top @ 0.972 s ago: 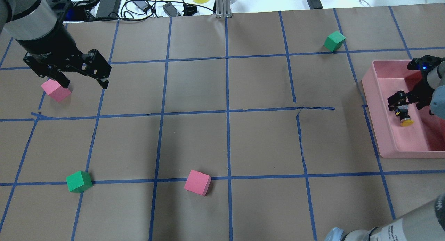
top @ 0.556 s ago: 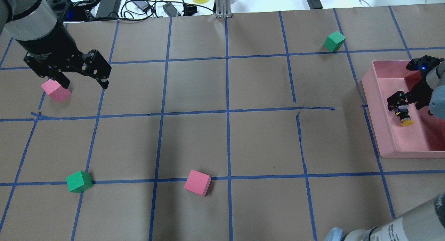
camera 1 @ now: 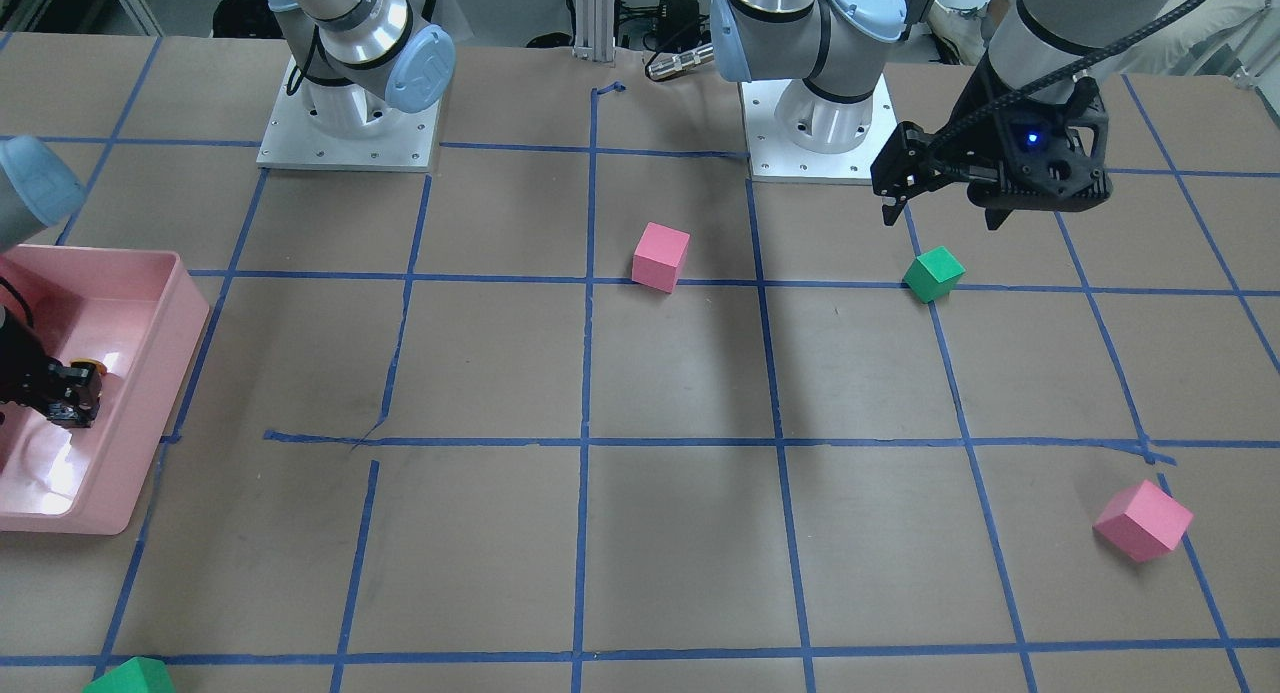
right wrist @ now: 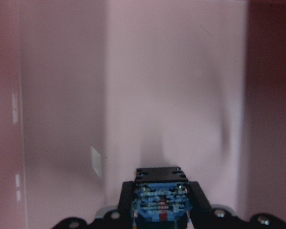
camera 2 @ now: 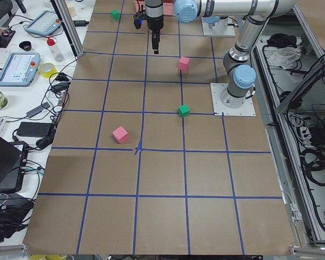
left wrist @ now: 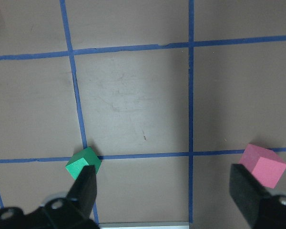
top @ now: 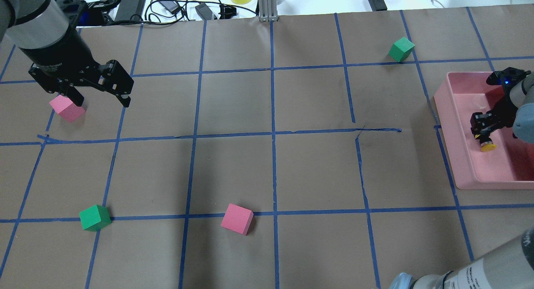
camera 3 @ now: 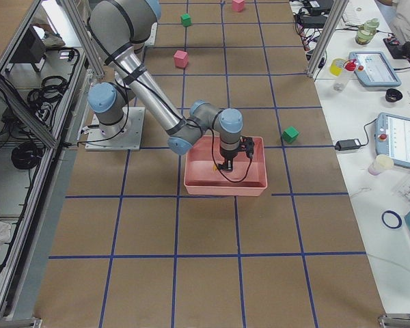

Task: Align button upright
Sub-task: 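Lower the right gripper into the tray and grasp the button switch body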

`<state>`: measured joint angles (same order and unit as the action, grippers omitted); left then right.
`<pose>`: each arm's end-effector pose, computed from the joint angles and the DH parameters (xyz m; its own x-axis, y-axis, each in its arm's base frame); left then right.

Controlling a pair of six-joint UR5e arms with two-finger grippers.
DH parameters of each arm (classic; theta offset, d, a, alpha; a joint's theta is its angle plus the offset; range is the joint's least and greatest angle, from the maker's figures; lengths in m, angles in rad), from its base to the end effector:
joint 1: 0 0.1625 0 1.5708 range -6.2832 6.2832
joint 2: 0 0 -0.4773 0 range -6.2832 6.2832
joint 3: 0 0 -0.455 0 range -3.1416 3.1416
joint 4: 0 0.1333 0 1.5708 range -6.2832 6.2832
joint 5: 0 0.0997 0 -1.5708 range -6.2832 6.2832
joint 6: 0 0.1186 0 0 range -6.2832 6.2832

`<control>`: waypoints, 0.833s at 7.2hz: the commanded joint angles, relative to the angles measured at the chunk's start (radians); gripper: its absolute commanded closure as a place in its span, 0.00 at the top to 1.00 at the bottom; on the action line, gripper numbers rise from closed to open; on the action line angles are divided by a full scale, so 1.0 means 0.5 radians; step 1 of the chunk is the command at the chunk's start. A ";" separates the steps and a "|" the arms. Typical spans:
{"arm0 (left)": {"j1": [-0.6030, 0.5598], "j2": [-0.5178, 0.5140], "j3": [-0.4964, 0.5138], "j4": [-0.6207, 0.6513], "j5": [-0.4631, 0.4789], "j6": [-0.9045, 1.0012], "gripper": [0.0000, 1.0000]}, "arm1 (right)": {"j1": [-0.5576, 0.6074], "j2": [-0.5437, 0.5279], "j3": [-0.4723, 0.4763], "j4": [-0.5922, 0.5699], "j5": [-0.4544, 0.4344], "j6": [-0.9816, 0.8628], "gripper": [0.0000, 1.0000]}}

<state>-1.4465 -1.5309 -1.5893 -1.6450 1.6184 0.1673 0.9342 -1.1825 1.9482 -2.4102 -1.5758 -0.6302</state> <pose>-0.0611 -0.5409 0.5256 -0.9982 0.0454 -0.0381 0.0430 0.9973 0.0600 -0.2600 -0.5749 0.1780 -0.9988 0.0079 0.0474 0.0052 0.9984 -0.0565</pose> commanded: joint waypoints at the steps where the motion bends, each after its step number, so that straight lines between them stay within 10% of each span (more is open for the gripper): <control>1: 0.000 0.000 0.000 0.001 0.000 0.003 1.00 | 0.000 -0.025 -0.012 0.013 0.001 0.002 0.00; 6: 0.000 0.000 0.000 0.001 0.000 0.003 1.00 | 0.253 -0.426 -0.368 0.806 -0.054 0.101 0.00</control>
<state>-1.4466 -1.5309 -1.5892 -1.6444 1.6183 0.1687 0.9961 -1.3450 1.8080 -2.1268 -1.5899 -0.5921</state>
